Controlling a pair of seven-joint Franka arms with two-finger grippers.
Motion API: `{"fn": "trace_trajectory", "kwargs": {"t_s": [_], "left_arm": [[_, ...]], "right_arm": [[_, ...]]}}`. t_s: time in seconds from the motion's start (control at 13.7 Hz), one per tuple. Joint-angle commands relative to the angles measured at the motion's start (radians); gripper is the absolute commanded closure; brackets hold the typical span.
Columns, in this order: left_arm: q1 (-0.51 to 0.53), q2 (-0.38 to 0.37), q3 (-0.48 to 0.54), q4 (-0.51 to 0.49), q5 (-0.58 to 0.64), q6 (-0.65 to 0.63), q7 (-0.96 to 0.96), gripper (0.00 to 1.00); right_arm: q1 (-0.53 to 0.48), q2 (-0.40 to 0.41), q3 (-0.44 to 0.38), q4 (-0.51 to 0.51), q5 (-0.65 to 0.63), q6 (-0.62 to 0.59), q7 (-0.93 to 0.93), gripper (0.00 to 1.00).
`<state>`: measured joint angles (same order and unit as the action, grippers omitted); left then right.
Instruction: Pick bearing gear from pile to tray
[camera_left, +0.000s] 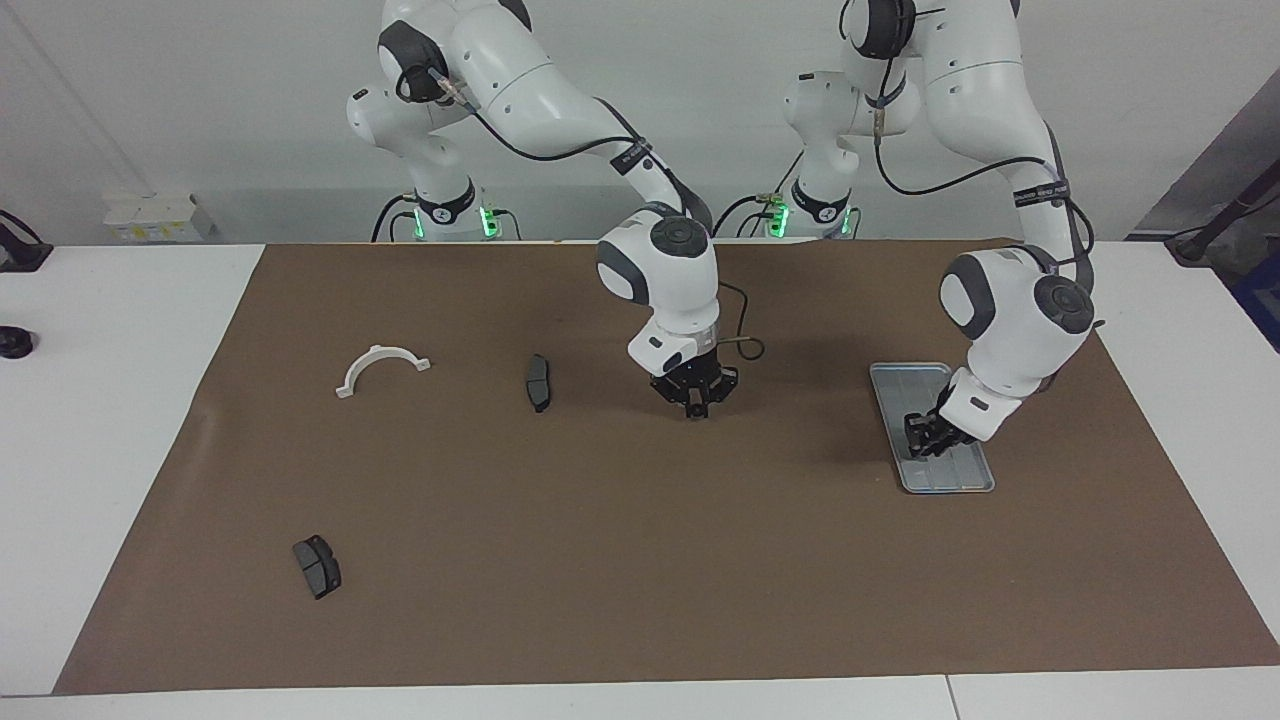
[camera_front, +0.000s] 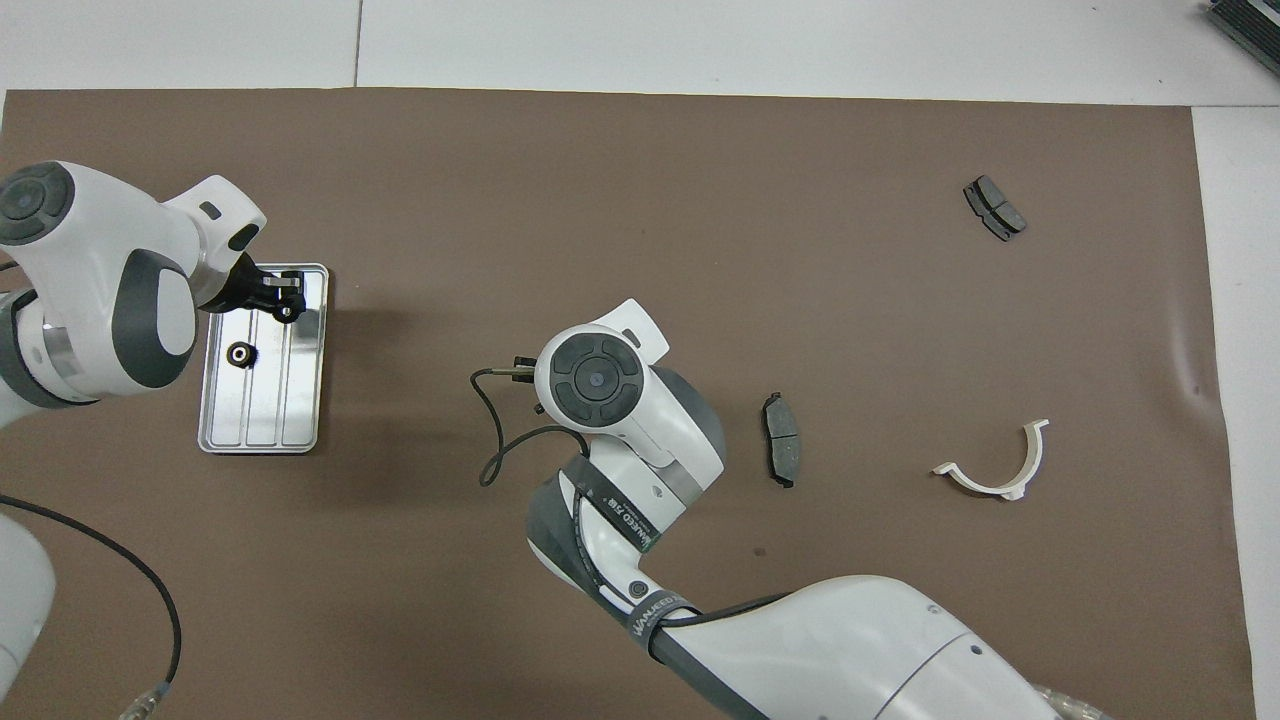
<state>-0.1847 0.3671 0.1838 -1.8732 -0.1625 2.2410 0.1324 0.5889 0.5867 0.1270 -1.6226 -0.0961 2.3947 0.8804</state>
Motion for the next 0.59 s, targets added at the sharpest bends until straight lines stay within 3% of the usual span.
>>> {"fn": "trace_trajectory", "kwargs": {"t_s": [0.0,0.15,0.22,0.51], "left_arm": [[0.005,-0.057,-0.009,-0.083,0.003,0.005,0.07,0.43],[0.007,-0.056,-0.006,-0.08,0.004,0.009,0.093,0.16],[0.005,-0.051,-0.004,-0.067,0.004,0.015,0.09,0.07],[-0.06,-0.027,-0.009,0.025,0.003,0.018,-0.035,0.08]], "right_arm": [[-0.011,-0.005,-0.004,0.006,-0.039,-0.022,0.02,0.0],[-0.041,-0.042,-0.009,0.006,-0.039,-0.023,0.012,0.0],[-0.076,-0.074,-0.007,0.001,-0.039,-0.029,0.006,0.0],[-0.207,-0.266,-0.006,-0.075,-0.036,-0.138,-0.09,0.0]]}}
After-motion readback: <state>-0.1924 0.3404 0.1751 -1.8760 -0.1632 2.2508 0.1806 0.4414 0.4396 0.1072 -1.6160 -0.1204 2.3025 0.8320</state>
